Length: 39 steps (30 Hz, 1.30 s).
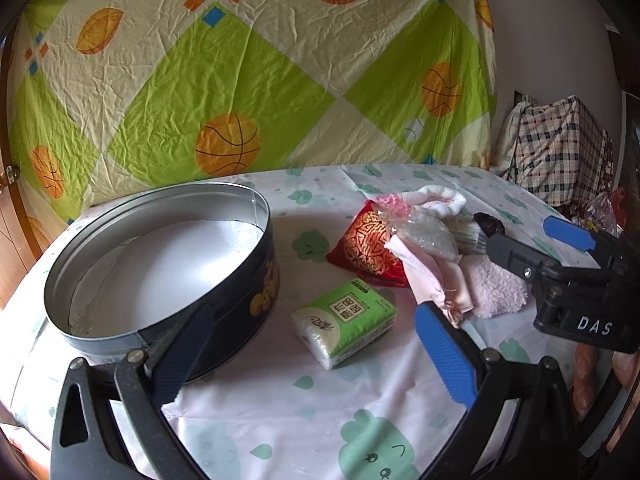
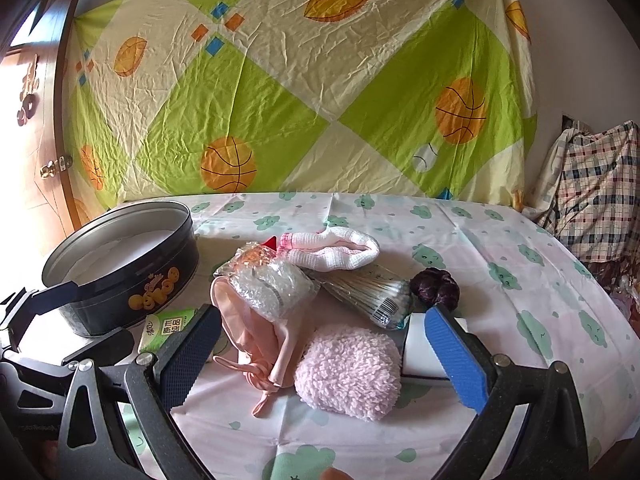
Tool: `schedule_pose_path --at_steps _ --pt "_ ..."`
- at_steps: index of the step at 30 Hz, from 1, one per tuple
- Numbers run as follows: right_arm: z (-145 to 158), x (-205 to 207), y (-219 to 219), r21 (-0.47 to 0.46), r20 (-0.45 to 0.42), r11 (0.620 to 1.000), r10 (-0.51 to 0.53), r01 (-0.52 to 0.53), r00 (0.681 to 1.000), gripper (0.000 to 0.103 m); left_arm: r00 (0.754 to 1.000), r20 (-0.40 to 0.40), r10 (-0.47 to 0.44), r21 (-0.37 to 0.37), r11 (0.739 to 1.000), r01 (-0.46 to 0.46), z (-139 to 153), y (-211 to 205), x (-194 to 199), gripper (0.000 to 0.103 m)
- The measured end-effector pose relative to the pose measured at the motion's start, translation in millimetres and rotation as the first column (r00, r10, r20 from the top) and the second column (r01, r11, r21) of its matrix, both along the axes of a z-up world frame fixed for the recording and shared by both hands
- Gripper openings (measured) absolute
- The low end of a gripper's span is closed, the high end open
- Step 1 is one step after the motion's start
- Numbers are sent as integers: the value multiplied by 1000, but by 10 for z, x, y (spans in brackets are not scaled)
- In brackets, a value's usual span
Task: Organize soft objects
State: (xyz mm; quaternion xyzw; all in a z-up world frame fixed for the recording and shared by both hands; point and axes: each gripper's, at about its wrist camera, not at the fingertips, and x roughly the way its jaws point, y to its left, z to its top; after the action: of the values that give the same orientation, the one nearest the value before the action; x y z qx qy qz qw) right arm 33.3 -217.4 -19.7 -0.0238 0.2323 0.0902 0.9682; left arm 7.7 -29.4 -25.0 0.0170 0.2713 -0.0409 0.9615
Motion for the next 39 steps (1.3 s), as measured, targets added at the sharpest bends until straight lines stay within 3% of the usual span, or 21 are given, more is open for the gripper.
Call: schedule_pose_path --at_steps 9,13,20,23,31,32,34,39 --pt "-194 60 -153 5 -41 1000 -4 4 999 100 995 -84 -51 34 998 54 -140 -198 230 100" --pt "-251 124 -137 -17 -68 1000 0 -1 998 88 987 -142 -81 36 996 87 -198 -281 358 94" --pt "-351 254 -140 -35 -136 999 2 -7 991 82 973 -211 -93 7 995 97 -292 -310 500 90" --pt "-394 334 -118 -46 -190 999 2 -11 982 76 968 -229 -105 -3 994 107 -283 -313 558 90" --pt "-463 346 -17 -90 -228 994 36 -58 973 66 961 -260 -95 -4 995 98 -307 -309 675 90" --pt "-468 338 -3 -98 -226 993 36 -60 974 63 962 -257 -93 -2 995 96 -306 -313 672 89" --pt "-473 326 -7 -97 -221 993 40 -63 974 58 965 -249 -76 4 997 79 -307 -297 662 77" --pt "-453 293 -55 -59 -203 996 57 -70 978 45 971 -233 -63 -13 998 61 -301 -219 620 75"
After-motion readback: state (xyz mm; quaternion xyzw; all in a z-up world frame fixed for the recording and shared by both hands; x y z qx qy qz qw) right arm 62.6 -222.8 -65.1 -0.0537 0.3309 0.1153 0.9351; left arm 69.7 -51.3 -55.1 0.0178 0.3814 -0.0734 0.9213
